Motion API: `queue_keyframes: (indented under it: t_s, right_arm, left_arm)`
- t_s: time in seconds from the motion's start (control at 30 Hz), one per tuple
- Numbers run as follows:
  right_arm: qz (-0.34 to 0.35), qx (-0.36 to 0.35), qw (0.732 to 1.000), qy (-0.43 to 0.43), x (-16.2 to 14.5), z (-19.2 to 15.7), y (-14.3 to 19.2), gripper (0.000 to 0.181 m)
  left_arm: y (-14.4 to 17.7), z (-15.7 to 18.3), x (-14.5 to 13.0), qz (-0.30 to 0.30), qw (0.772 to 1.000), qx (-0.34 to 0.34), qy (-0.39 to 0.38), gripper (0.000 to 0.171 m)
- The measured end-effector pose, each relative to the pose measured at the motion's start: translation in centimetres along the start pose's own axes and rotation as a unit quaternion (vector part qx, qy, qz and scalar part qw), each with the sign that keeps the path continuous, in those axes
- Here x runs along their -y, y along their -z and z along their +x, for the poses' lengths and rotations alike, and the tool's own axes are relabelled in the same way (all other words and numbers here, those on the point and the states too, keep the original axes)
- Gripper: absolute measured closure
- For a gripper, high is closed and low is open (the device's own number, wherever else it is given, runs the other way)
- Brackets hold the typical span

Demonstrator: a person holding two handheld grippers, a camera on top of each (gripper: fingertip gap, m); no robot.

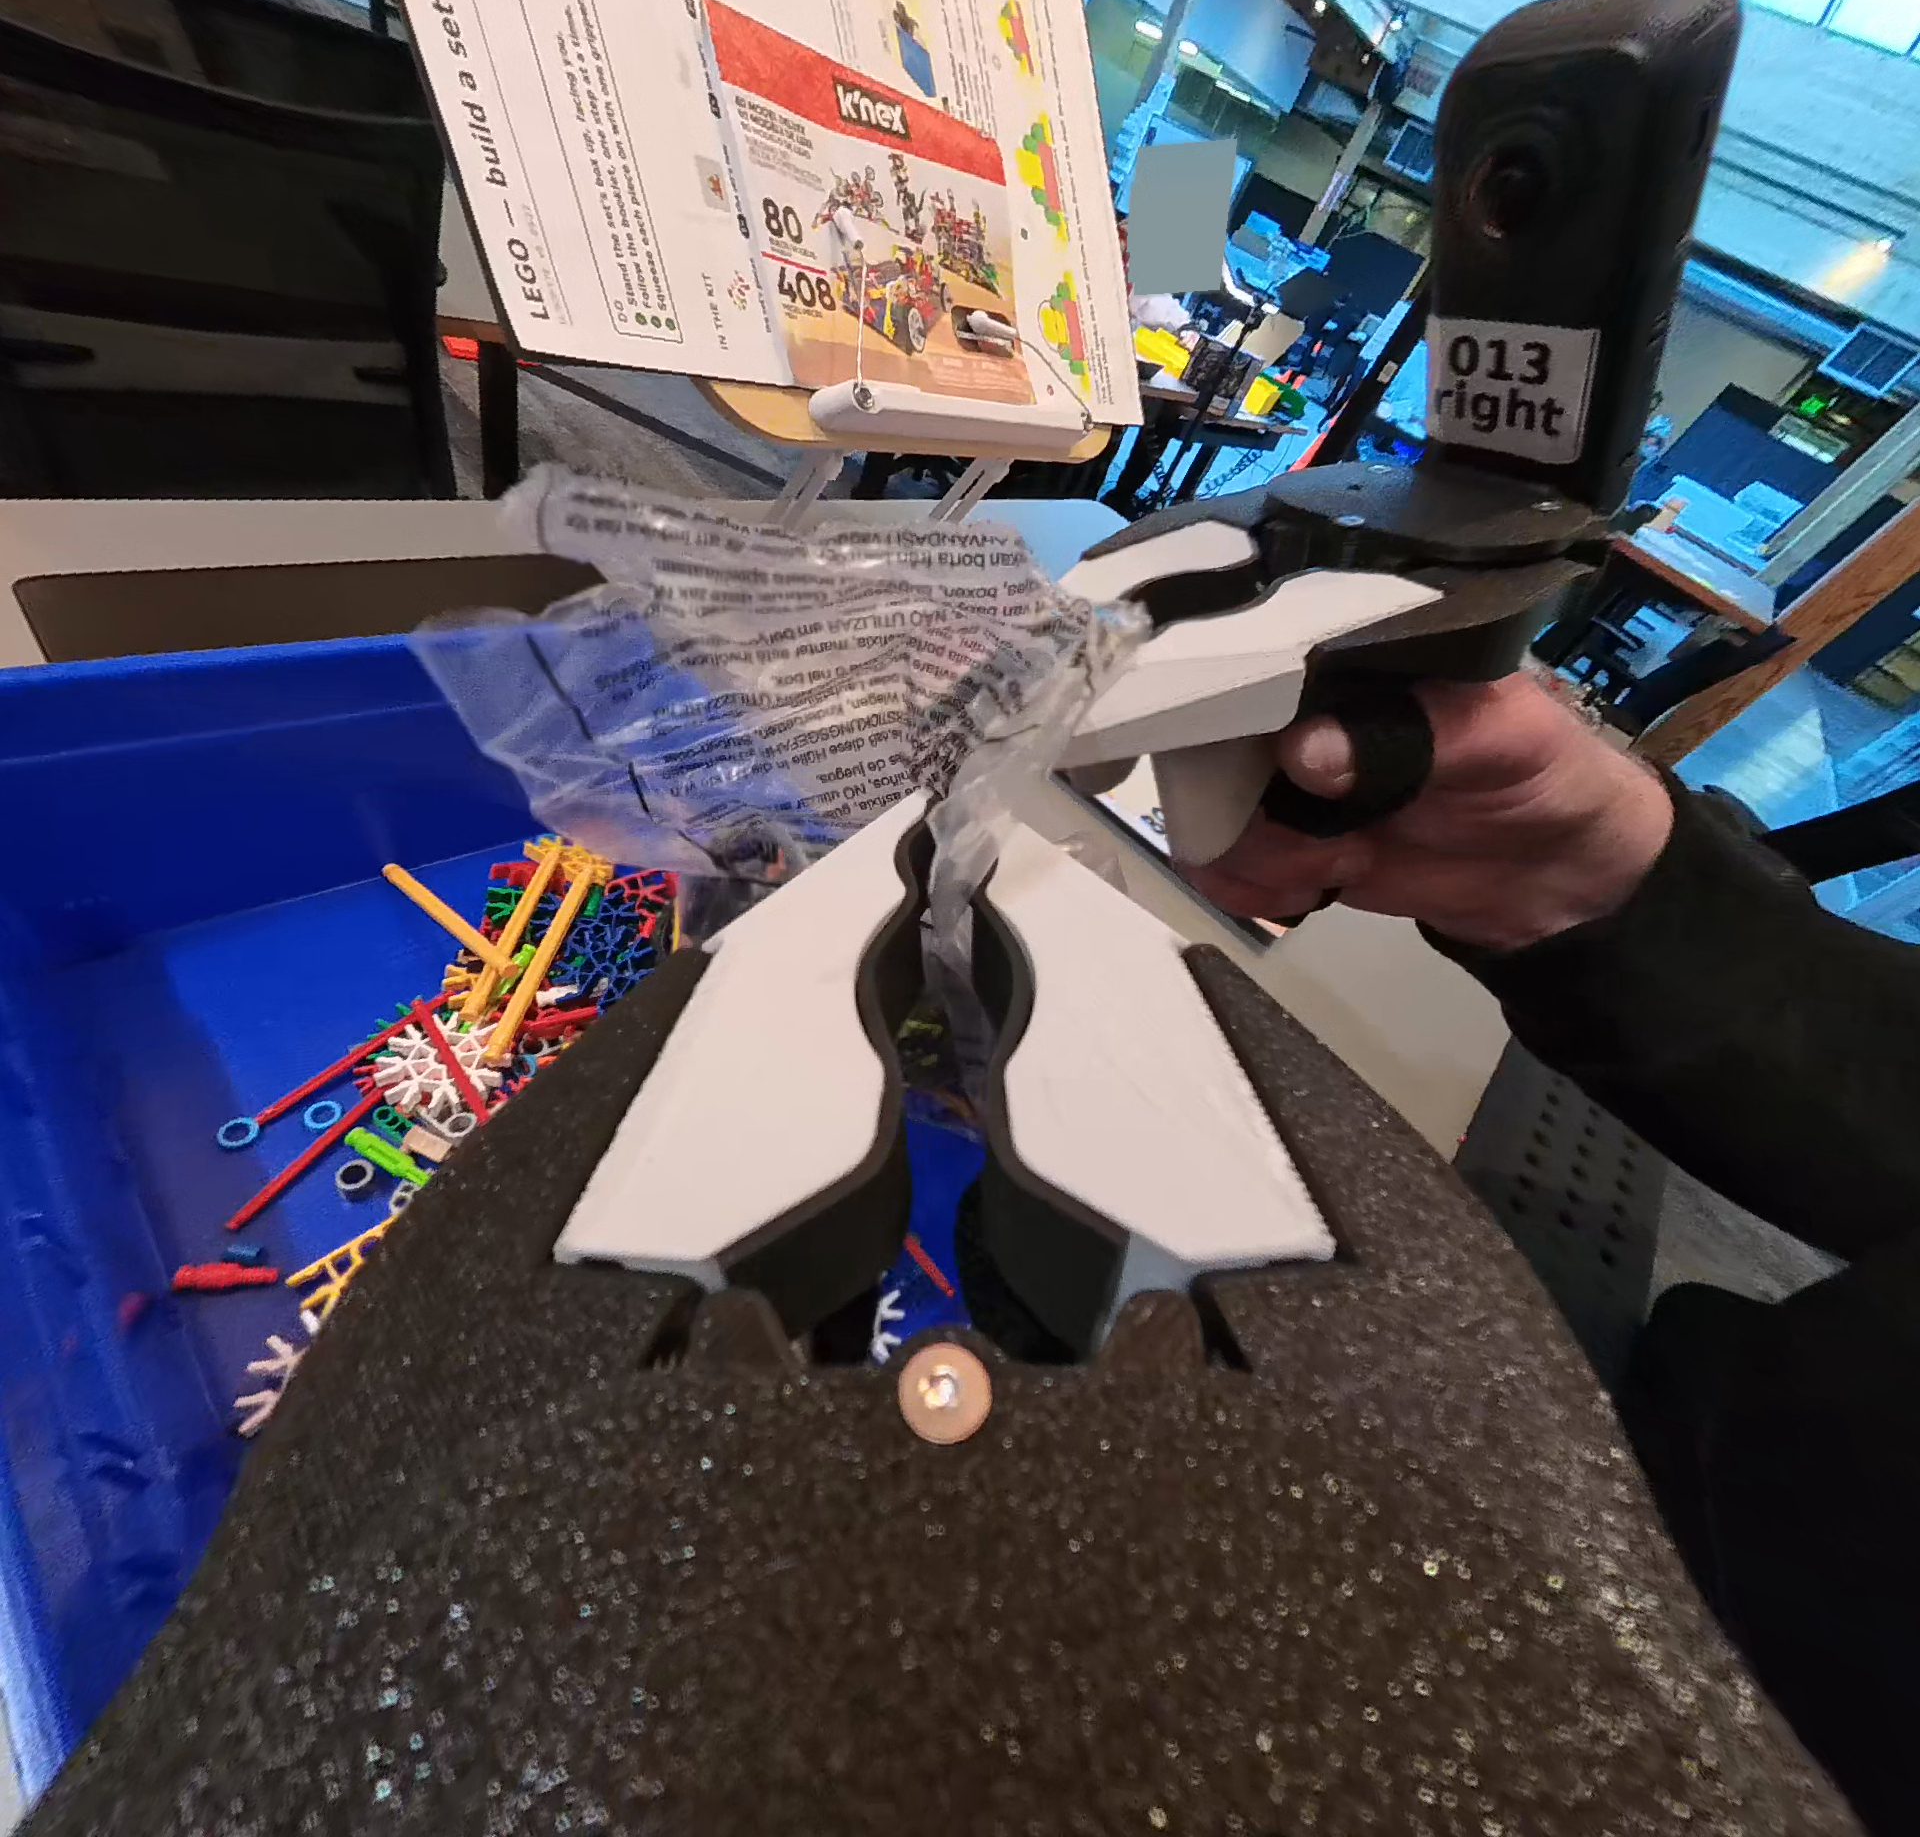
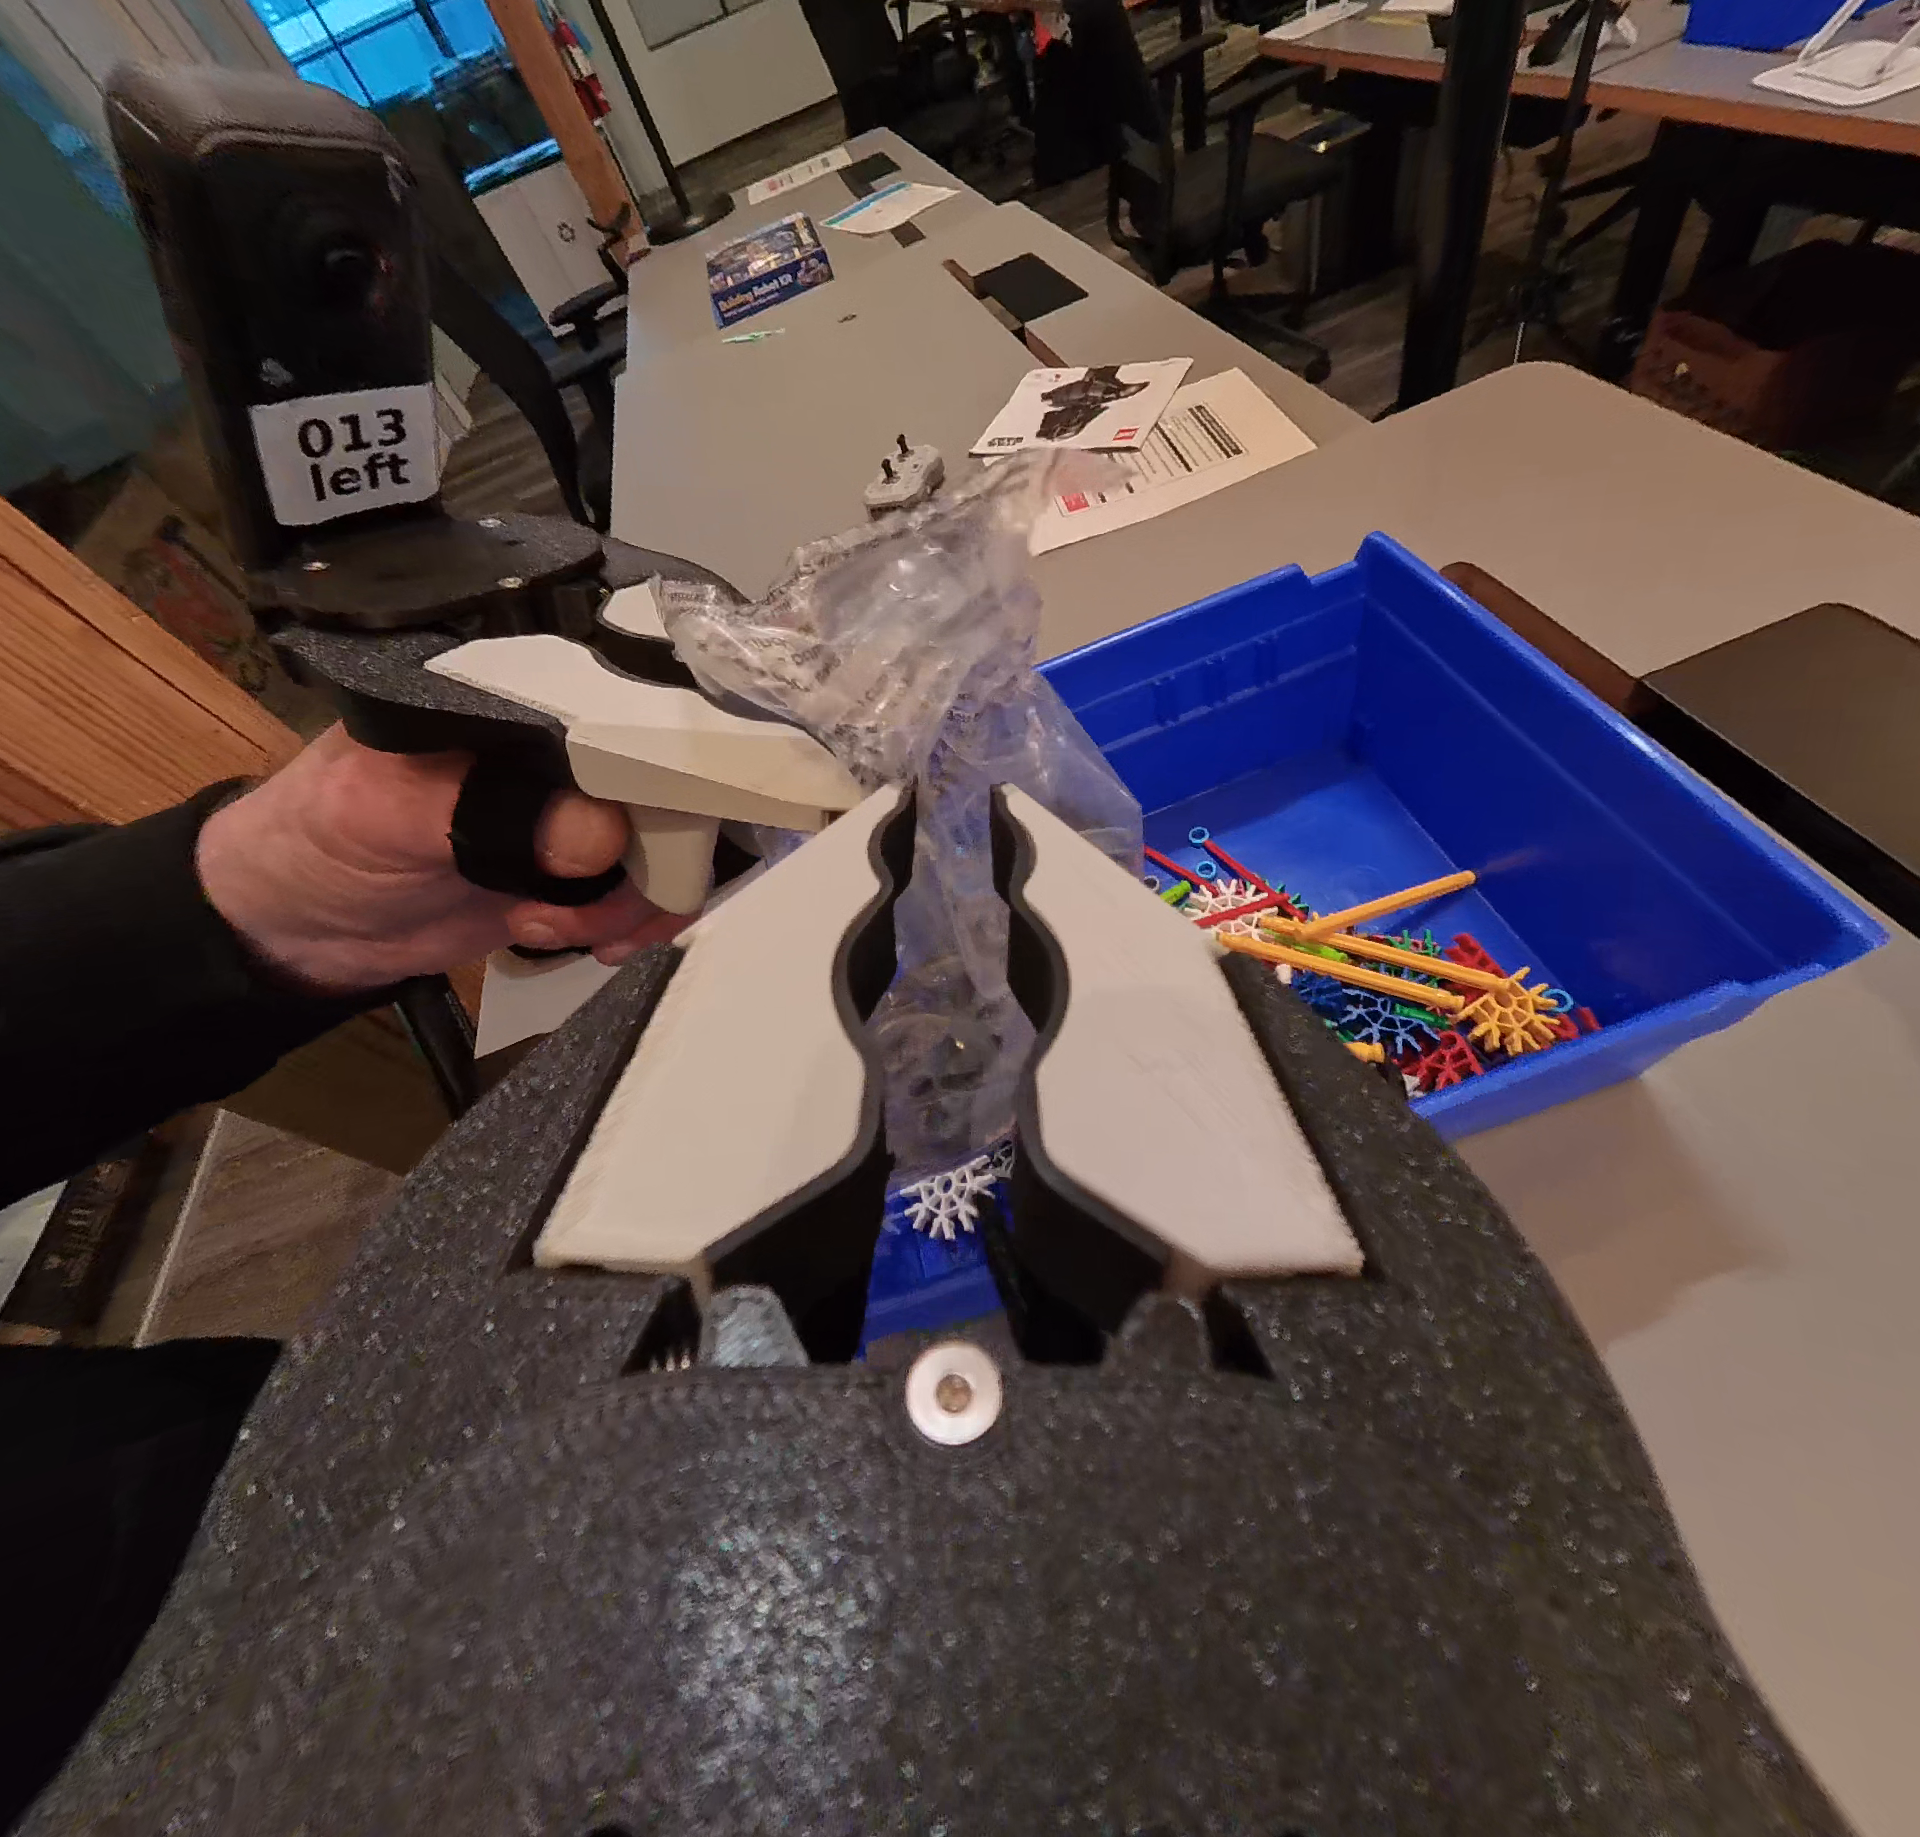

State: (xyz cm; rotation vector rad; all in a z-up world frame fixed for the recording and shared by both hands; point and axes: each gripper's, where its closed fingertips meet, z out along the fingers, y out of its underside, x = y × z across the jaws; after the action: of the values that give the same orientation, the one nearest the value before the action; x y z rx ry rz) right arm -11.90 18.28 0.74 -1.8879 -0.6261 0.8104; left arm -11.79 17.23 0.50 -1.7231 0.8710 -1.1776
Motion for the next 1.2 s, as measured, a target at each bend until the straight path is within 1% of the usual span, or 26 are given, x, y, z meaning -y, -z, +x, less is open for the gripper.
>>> queue_keyframes:
  t_s: [0.13,0.2,0.27,0.33,0.4,0.47,0.53,0.6,0.67,0.8,0.9,0.93,0.97,1.0,1.03,1.1,1.17,1.2]
  right_arm:
    - [-0.001,-0.002,1.0,0.001,-0.1,0.1,0.0,0.17]
    - [-0.011,-0.01,1.0,0.008,-0.4,0.3,-0.1,0.172]
    - [-0.024,-0.028,0.999,0.026,-0.8,0.8,-0.4,0.181]
    - [-0.033,-0.039,0.998,0.041,-1.0,1.0,-0.7,0.181]
    - [-0.036,-0.029,0.998,0.038,-1.1,0.9,-0.9,0.181]
    - [-0.046,-0.024,0.998,0.041,-1.4,0.9,-1.1,0.181]
    - [-0.06,-0.022,0.997,0.044,-1.9,0.9,-1.5,0.181]
    - [-0.062,-0.023,0.997,0.043,-2.0,1.0,-1.8,0.181]
    - [-0.068,-0.031,0.996,0.045,-2.1,1.3,-2.1,0.181]
    - [-0.078,-0.049,0.995,0.05,-2.1,2.0,-2.9,0.181]
    - [-0.085,-0.07,0.993,0.047,-2.6,3.2,-3.6,0.181]
    - [-0.094,-0.084,0.991,0.048,-2.9,3.9,-3.9,0.181]
    - [-0.103,-0.1,0.988,0.052,-3.3,4.8,-4.1,0.181]
    - [-0.106,-0.103,0.988,0.052,-3.5,5.1,-4.4,0.181]
    - [-0.107,-0.099,0.988,0.052,-3.4,5.2,-4.6,0.181]
    - [-0.105,-0.104,0.987,0.061,-3.2,5.4,-5.0,0.181]
    - [-0.108,-0.095,0.988,0.056,-3.2,5.7,-5.5,0.181]
    - [-0.11,-0.099,0.987,0.06,-3.1,6.0,-5.5,0.181]
  left_arm:
    - [-0.1,0.2,-0.1,0.0,1.0,-0.003,-0.007,0.171]
    - [-0.2,0.6,-0.3,-0.008,1.0,-0.003,-0.029,0.171]
    - [-0.5,1.2,-0.5,-0.021,0.998,0.001,-0.066,0.171]
    - [-0.9,1.6,-0.7,-0.04,0.994,0.014,-0.104,0.171]
    - [-1.0,1.6,-0.8,-0.046,0.992,0.014,-0.116,0.171]
    - [-0.9,1.6,-1.1,-0.052,0.992,0.01,-0.116,0.171]
    - [-0.8,1.5,-1.6,-0.066,0.989,0.015,-0.133,0.171]
    - [-0.8,1.5,-1.5,-0.061,0.989,0.019,-0.13,0.171]
    - [-0.8,1.2,-1.4,-0.065,0.985,0.045,-0.153,0.171]
    - [-0.7,0.9,-1.3,-0.066,0.981,0.069,-0.166,0.171]
    - [-0.8,0.8,-1.4,-0.074,0.978,0.083,-0.178,0.171]
    - [-1.0,1.1,-1.6,-0.079,0.978,0.073,-0.178,0.171]
    - [-1.3,2.2,-1.4,-0.069,0.981,0.051,-0.175,0.171]
    - [-1.6,2.4,-1.6,-0.079,0.976,0.059,-0.196,0.171]
    - [-1.7,2.1,-1.7,-0.083,0.974,0.065,-0.202,0.171]
    - [-1.4,1.6,-1.2,-0.067,0.982,0.056,-0.169,0.171]
    - [-1.4,1.5,-1.6,-0.078,0.978,0.055,-0.187,0.171]
    - [-1.3,1.7,-1.3,-0.065,0.982,0.045,-0.173,0.171]
